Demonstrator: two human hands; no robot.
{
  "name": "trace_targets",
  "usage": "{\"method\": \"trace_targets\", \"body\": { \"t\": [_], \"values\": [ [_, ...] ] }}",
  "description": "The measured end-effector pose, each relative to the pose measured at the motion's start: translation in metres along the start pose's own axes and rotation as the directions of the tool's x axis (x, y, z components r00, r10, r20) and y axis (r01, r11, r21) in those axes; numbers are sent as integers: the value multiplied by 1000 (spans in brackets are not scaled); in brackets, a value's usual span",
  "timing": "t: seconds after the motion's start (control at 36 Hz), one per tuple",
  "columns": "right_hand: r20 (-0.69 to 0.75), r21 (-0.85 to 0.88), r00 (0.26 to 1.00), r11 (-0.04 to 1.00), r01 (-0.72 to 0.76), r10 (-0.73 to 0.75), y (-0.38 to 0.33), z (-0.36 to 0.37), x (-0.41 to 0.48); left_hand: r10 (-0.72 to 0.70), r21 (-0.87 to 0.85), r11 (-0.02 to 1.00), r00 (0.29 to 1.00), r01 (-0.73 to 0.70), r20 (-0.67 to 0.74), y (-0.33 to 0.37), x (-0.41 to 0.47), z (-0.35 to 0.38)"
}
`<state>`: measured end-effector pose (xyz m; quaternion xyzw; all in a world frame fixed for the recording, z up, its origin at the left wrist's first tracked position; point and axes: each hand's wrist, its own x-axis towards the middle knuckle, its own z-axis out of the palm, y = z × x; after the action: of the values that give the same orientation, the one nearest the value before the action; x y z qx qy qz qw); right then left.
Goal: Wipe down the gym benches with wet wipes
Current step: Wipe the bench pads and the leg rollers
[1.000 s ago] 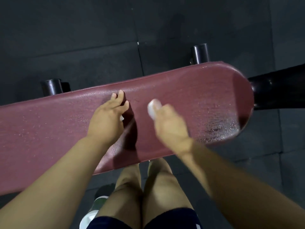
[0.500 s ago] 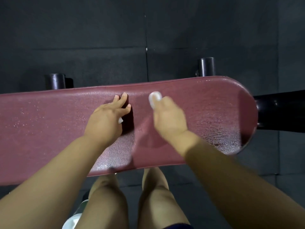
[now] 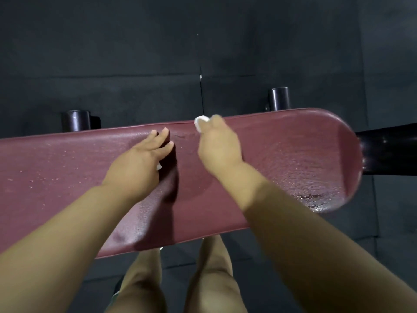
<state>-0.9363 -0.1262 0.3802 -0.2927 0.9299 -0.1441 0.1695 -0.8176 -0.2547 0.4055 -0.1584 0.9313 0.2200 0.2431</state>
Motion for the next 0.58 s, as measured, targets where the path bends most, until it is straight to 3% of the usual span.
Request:
{"method": "trace_targets", "body": {
  "t": [0.08, 0.14, 0.22, 0.31, 0.36, 0.42, 0.47, 0.53, 0.58],
  "values": [
    [29, -28, 978, 978, 205, -205, 7, 1, -7, 38, -2, 999, 999, -38, 15, -7, 1, -1],
    [-10, -69, 985, 982, 173, -175, 35, -10, -7, 57, -2, 998, 998, -57, 16, -10, 2, 1],
    [-153, -108, 977, 980, -166, 149, 81, -29, -10, 85, -20, 996, 996, -85, -9, -12, 2, 6],
    [-288, -34, 846, 878, -478, 449, 87, -29, -21, 72, 8, 997, 997, -72, 22, -10, 1, 5],
    [-260, 67, 778, 814, -577, 572, 62, -14, -27, 63, 8, 998, 998, -64, 28, -9, 0, 4],
    [-223, 65, 846, 874, -482, 484, 22, 6, -40, 80, 29, 996, 997, -81, 24, -10, -1, 4],
    [-170, 56, 970, 984, -166, 174, -10, 21, -54, 91, 54, 994, 996, -92, 24, -13, 0, 5],
    [-51, 16, 990, 991, 129, -128, -7, 26, -67, 104, 75, 992, 994, -105, 23, -15, 1, 5],
    [15, -56, 973, 971, 232, -232, 17, 18, -69, 109, 92, 990, 994, -111, 24, -17, 1, 5]
  ]
}}
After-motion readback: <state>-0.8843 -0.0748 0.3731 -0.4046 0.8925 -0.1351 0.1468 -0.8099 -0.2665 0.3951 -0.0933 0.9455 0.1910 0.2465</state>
